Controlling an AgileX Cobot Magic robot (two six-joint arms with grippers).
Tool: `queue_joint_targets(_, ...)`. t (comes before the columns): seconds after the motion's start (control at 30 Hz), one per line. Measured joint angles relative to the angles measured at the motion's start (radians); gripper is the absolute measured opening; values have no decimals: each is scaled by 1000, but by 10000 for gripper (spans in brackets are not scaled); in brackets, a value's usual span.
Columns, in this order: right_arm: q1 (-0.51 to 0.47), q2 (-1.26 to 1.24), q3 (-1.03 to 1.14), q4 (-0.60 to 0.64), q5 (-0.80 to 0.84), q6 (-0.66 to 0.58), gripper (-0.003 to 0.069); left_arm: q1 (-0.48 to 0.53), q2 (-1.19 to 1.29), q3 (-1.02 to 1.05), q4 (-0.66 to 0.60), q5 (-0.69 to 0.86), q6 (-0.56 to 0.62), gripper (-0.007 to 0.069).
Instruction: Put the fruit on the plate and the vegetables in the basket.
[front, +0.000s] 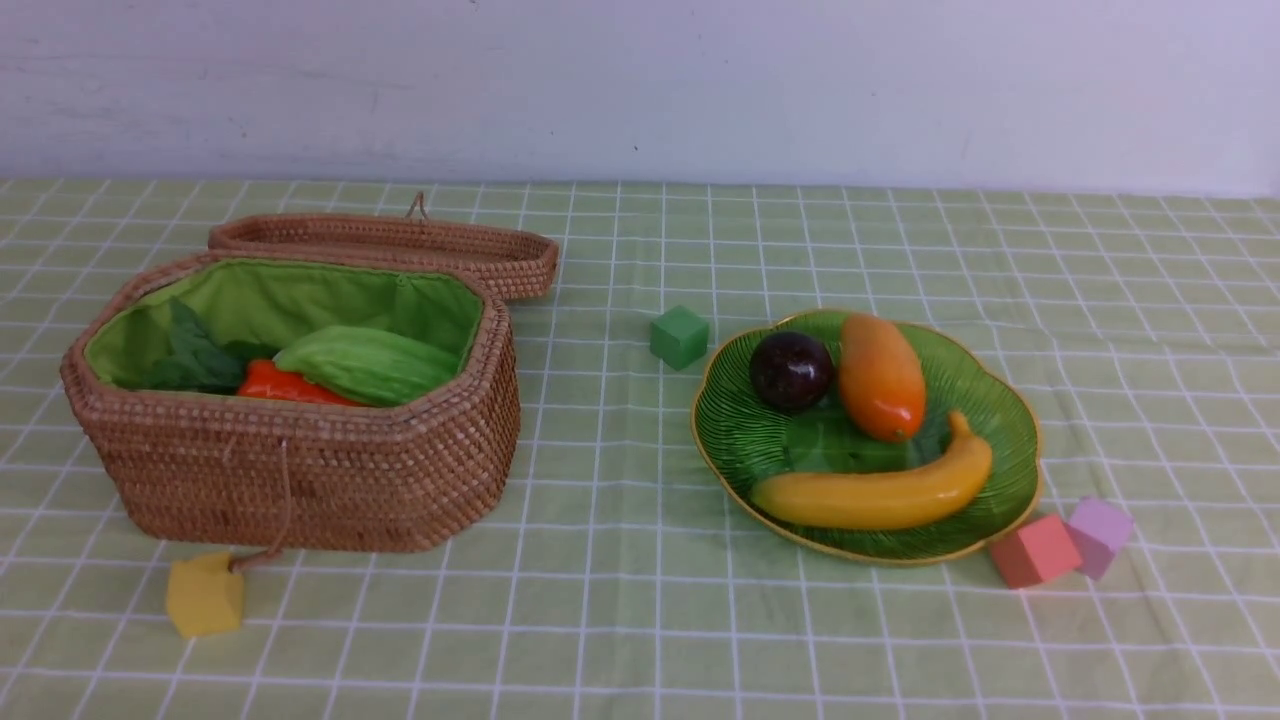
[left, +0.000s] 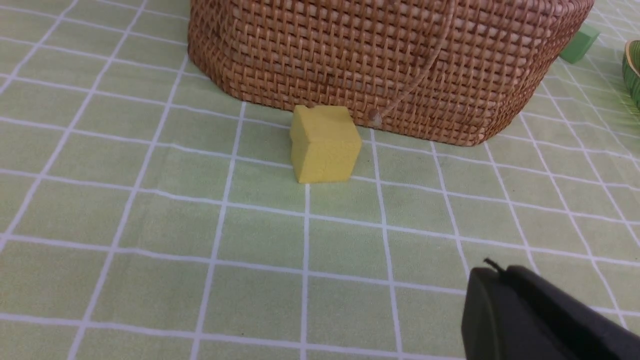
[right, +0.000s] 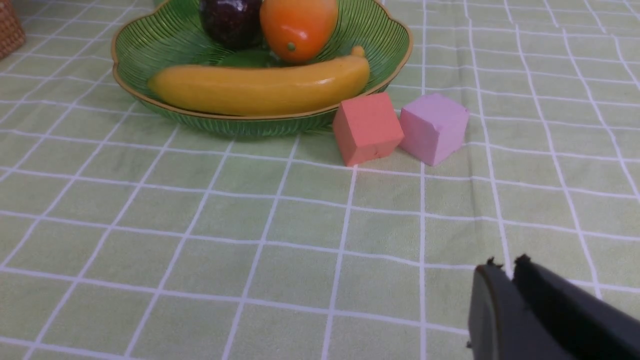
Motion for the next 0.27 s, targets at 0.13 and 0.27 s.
queue_joint_targets(0.13, 0, 0, 0, 0, 0, 0, 65, 0, 0, 0, 0, 0, 0, -13)
queue_joint_targets(0.27, 0, 0, 0, 0, 0, 0, 72, 0, 0, 0, 0, 0, 0, -13)
